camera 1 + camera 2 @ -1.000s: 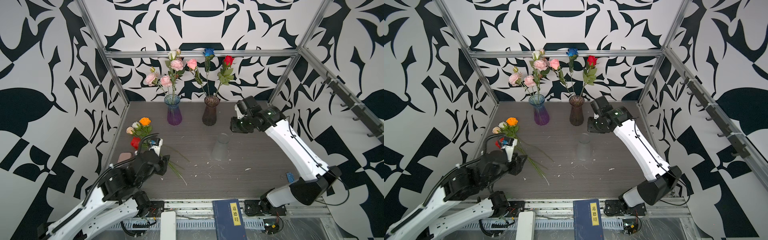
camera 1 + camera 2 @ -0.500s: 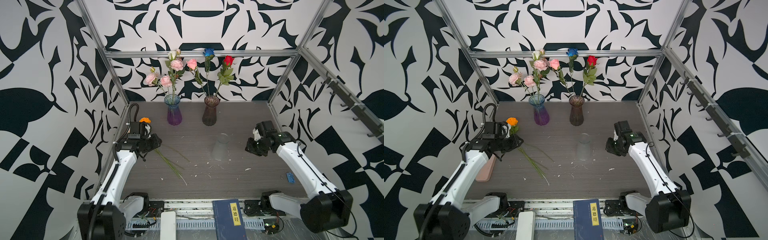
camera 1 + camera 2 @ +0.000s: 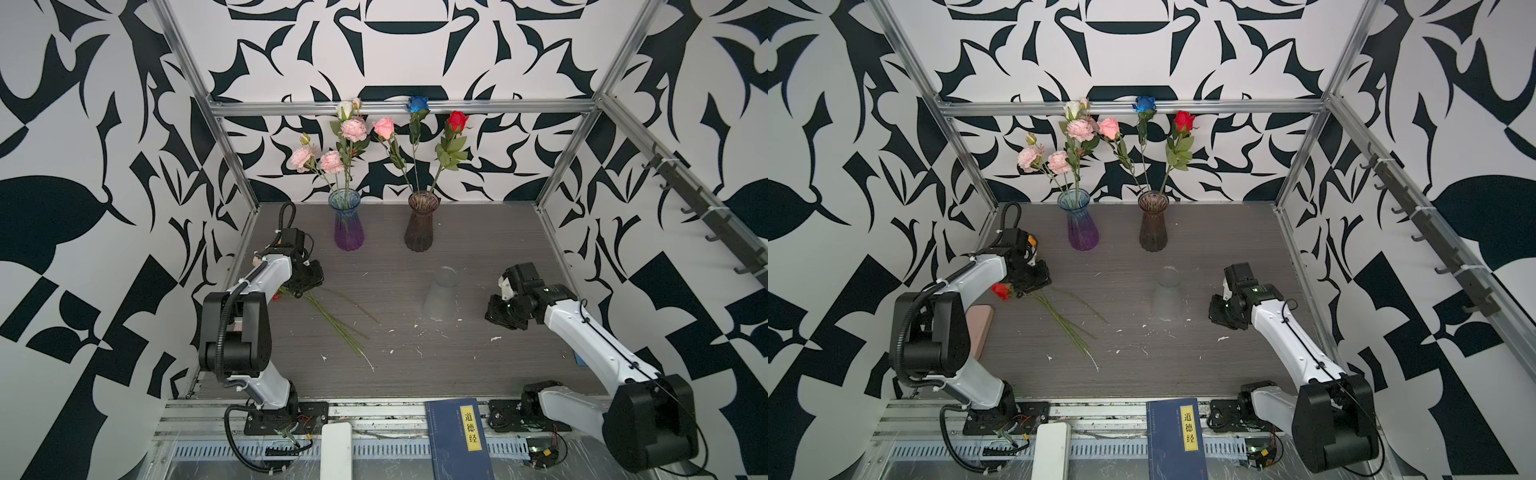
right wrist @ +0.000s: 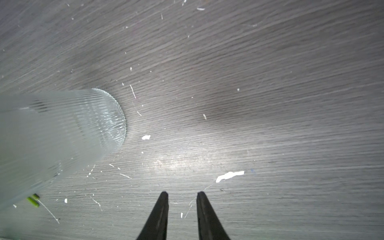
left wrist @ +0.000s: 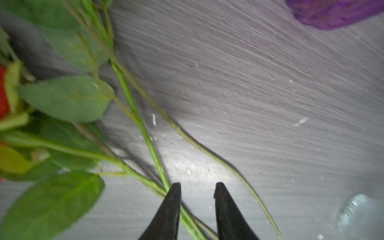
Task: Arrange flowers in a vase
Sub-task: Pick up the flower from the flowers.
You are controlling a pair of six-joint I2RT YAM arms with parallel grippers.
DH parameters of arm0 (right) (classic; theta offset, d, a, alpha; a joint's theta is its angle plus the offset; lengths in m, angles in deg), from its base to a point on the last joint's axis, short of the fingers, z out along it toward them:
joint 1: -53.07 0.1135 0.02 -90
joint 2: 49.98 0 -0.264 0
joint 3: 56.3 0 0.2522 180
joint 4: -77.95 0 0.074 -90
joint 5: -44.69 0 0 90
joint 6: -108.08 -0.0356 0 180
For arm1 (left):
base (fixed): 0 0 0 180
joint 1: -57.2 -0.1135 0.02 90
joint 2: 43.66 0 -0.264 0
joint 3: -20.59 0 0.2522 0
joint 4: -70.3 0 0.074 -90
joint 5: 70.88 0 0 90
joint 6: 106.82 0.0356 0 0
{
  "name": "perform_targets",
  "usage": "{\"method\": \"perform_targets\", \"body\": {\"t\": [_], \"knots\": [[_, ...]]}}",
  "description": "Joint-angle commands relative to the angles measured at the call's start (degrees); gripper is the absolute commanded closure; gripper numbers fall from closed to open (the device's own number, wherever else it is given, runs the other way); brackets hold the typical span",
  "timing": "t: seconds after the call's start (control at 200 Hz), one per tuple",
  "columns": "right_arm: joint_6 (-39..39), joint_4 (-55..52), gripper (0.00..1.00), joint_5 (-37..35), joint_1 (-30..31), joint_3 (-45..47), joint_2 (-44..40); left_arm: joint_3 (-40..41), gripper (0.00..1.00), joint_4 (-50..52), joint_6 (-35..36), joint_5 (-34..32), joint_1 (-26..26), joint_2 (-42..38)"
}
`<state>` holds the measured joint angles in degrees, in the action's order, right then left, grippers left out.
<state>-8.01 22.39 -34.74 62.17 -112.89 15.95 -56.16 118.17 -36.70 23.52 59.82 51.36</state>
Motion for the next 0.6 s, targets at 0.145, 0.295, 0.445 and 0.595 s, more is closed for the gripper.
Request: {"method": "perform_targets", "body": {"t": [0.145,0.295,0.445,0.595], "knots": [[1.1,3.3,0.72,0.9,0.0,0.9,-0.9,-3.9,0.68,2.2,4.0,-9.5,-0.3,3.3],[1.0,3.5,0.72,1.3,0.0,1.1,-0.9,-6.9,0.68,2.9,3.7,-9.2,-0.6,6.4],[1.0,3.4,0.72,1.3,0.0,0.9,-0.8,-11.5,0.68,3.6,2.1,-7.6,-0.8,10.0],[1.0,3.2,0.72,1.2,0.0,0.7,-1.0,-15.1,0.68,4.6,0.7,-8.3,-0.8,14.2]]}}
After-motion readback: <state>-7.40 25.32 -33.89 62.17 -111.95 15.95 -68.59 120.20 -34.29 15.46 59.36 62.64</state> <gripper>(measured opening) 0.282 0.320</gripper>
